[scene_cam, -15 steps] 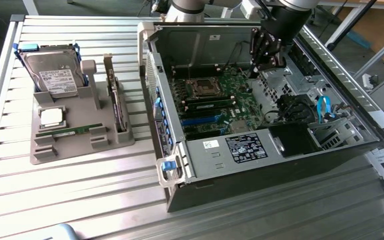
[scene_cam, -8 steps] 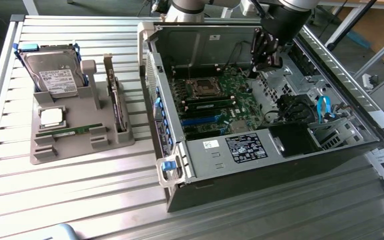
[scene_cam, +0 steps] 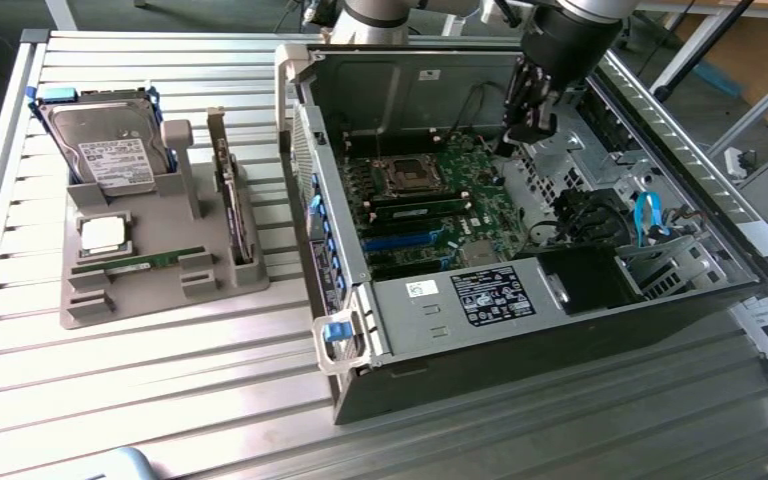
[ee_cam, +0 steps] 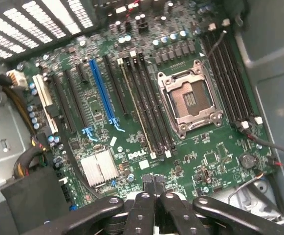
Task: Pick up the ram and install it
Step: 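Press down the ram until it locks into place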
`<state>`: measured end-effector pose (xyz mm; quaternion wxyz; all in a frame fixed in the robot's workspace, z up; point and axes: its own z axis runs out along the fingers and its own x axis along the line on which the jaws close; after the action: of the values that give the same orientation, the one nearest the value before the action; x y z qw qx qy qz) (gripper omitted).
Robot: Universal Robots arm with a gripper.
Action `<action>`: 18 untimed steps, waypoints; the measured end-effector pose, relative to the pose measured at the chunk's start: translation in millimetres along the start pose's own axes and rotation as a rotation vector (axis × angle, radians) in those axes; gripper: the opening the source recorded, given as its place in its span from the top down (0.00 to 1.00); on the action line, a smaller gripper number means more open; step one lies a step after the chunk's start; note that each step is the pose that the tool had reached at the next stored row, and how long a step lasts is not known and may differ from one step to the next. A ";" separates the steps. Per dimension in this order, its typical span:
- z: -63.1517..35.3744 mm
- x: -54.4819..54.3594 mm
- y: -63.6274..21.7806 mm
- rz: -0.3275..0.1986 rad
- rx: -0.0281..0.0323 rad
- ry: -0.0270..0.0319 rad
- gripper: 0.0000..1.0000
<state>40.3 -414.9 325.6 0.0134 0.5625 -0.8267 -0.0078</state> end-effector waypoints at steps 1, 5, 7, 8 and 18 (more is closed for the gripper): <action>0.0 0.0 0.0 0.020 -0.0003 -0.0005 0.89; 0.4 0.0 0.0 0.118 -0.0016 -0.0033 0.89; 0.6 0.0 0.0 0.151 -0.0020 -0.0042 0.89; 0.8 0.0 0.0 0.169 -0.0023 -0.0047 0.89; 1.7 0.0 0.0 0.329 -0.0045 -0.0092 0.89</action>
<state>40.3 -414.9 323.8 0.0120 0.4196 -0.9076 -0.0100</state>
